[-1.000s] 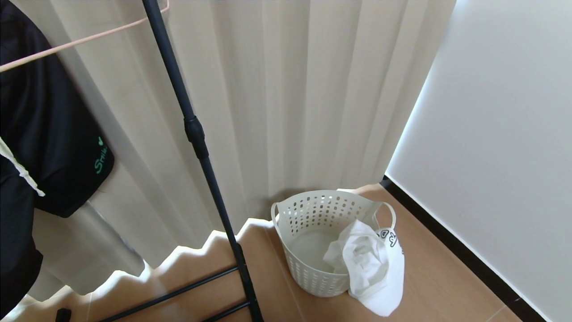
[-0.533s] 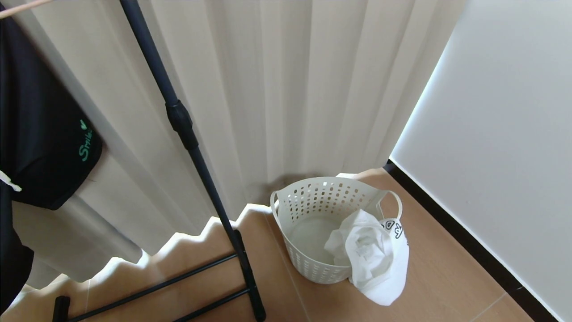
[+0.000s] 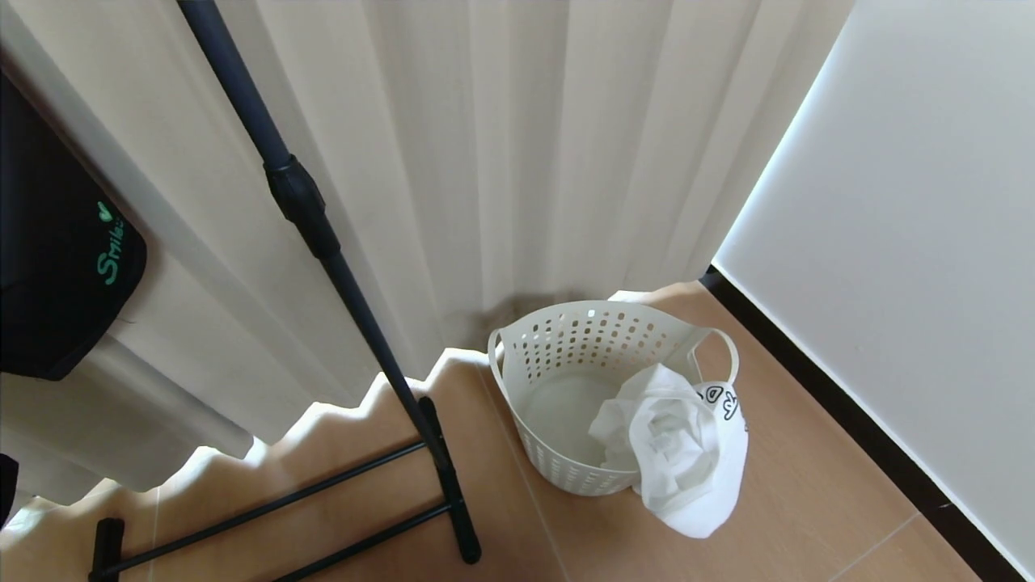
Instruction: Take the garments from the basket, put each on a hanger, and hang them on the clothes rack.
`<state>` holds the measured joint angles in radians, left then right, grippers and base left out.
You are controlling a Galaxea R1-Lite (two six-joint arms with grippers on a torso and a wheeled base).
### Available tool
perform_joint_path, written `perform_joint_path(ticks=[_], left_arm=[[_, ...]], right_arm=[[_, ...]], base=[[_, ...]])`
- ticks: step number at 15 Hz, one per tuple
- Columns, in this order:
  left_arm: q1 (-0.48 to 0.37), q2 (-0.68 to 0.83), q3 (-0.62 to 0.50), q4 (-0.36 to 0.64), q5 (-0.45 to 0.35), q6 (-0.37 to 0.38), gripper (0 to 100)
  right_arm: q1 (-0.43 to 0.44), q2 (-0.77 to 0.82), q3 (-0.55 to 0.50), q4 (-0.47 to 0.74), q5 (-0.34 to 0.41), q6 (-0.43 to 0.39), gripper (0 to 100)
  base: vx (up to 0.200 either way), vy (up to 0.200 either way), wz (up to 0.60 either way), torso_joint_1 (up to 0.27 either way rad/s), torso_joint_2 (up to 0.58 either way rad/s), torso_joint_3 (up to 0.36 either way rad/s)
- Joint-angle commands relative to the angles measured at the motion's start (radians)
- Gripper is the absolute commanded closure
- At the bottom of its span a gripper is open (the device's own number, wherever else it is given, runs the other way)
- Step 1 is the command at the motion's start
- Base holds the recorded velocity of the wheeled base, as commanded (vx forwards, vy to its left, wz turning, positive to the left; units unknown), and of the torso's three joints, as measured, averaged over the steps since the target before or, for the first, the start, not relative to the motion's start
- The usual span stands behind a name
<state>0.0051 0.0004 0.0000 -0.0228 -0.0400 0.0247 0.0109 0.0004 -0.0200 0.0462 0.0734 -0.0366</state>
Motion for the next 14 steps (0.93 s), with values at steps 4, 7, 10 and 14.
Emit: perform_joint_path(ticks=[4, 7, 10, 14], left_arm=[[-0.001, 0.0, 0.0, 0.0, 0.002, 0.0, 0], [0.001, 0.0, 0.0, 0.0, 0.009, -0.005, 0], [0.001, 0.0, 0.0, -0.002, 0.011, 0.001, 0], [0.001, 0.0, 0.0, -0.002, 0.008, 0.001, 0]], right_arm=[[0.0, 0.0, 0.002, -0.002, -0.006, 0.009, 0], [0.0, 0.0, 0.0, -0.003, -0.037, 0.024, 0], [0.004, 0.02, -0.011, 0.026, -0.04, -0.003, 0], [0.029, 0.492, -0.055, -0.086, -0.038, 0.053, 0]], base=[[0.0, 0.0, 0.0, 0.002, 0.0, -0.133], [0.0, 0.0, 0.0, 0.002, 0.0, -0.136], [0.0, 0.0, 0.0, 0.002, 0.0, -0.017], [0.0, 0.0, 0.0, 0.0, 0.0, 0.0]])
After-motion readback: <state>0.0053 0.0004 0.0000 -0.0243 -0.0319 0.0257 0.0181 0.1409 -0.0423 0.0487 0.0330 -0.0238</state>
